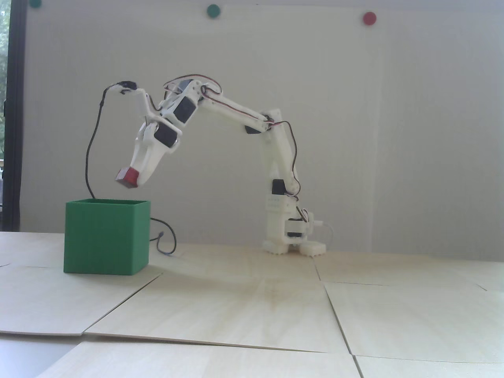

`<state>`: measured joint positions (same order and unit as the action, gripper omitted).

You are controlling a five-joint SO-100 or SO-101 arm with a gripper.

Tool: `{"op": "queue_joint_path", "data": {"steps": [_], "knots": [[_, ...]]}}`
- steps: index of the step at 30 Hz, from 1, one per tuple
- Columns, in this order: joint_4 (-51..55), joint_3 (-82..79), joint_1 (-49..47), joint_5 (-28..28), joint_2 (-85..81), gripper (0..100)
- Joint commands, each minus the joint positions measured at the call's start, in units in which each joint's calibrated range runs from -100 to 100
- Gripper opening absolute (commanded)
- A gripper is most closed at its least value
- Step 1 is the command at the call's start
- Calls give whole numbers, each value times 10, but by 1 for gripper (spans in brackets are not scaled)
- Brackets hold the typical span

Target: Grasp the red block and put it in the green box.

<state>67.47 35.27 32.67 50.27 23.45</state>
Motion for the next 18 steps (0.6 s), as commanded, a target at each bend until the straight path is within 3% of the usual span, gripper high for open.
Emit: {"op": "queue_joint_path", "data": {"steps": [1,11,18], "knots": [[-11,114,-1,1,19,2],[-11,140,-2,2,42,4],[-4,142,-10,5,42,24]]}}
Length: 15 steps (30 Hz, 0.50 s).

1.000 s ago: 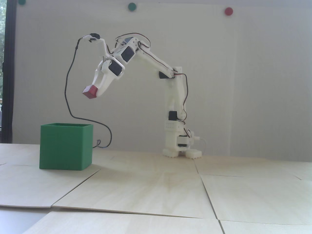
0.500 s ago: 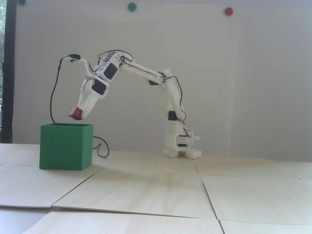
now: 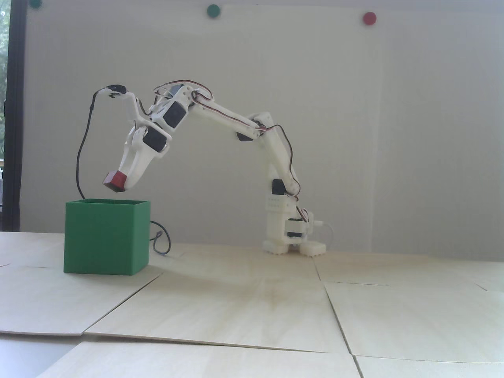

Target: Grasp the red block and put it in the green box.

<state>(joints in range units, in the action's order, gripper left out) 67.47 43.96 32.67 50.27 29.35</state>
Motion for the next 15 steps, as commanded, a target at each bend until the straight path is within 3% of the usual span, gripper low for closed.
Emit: {"op": "queue_joint_path", "data": {"steps": [1,15], "knots": [[2,56,-11,5,-18,26],[31,53,-42,0,-25,28]]}}
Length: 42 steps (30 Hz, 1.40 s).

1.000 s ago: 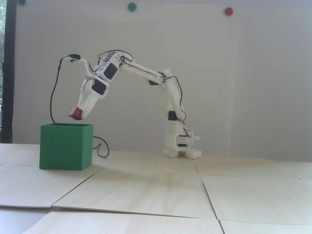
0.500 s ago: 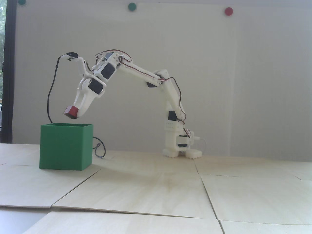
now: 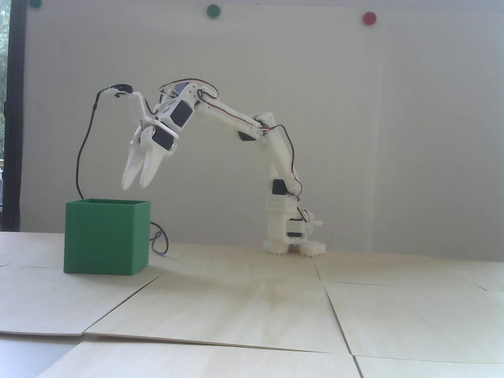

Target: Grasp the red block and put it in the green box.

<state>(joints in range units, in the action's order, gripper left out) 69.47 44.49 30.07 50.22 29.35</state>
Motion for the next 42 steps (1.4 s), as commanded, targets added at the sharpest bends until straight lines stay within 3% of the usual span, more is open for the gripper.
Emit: {"op": "queue_joint_path", "data": {"steps": [1,8,13,19,31,37,42], "knots": [[25,48,-21,1,-27,28],[183,-2,-90,-20,-158,28],[185,-140,-157,-69,-277,28],[183,-401,-241,-75,-442,28],[-126,-1073,-355,-101,-762,28],[-126,-1191,-403,-116,-835,27],[-125,-1241,-446,-138,-881,16]]}}
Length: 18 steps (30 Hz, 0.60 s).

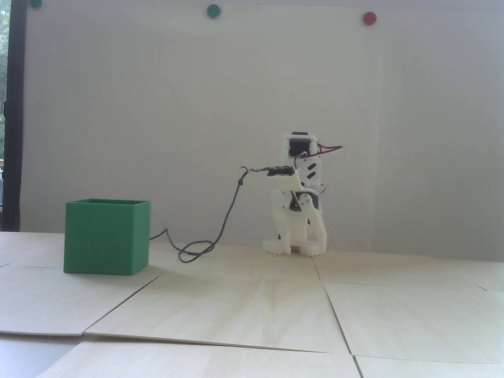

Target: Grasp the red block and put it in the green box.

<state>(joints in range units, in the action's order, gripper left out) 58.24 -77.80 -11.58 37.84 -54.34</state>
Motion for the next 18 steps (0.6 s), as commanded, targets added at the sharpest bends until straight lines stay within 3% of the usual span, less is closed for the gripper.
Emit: {"op": "queue_joint_path", "data": {"steps": [1,9,18], "knots": [[-12,-28,-37,-15,-52,14],[-12,-130,-54,-17,-164,2],[10,-204,-41,-12,-276,2]]}}
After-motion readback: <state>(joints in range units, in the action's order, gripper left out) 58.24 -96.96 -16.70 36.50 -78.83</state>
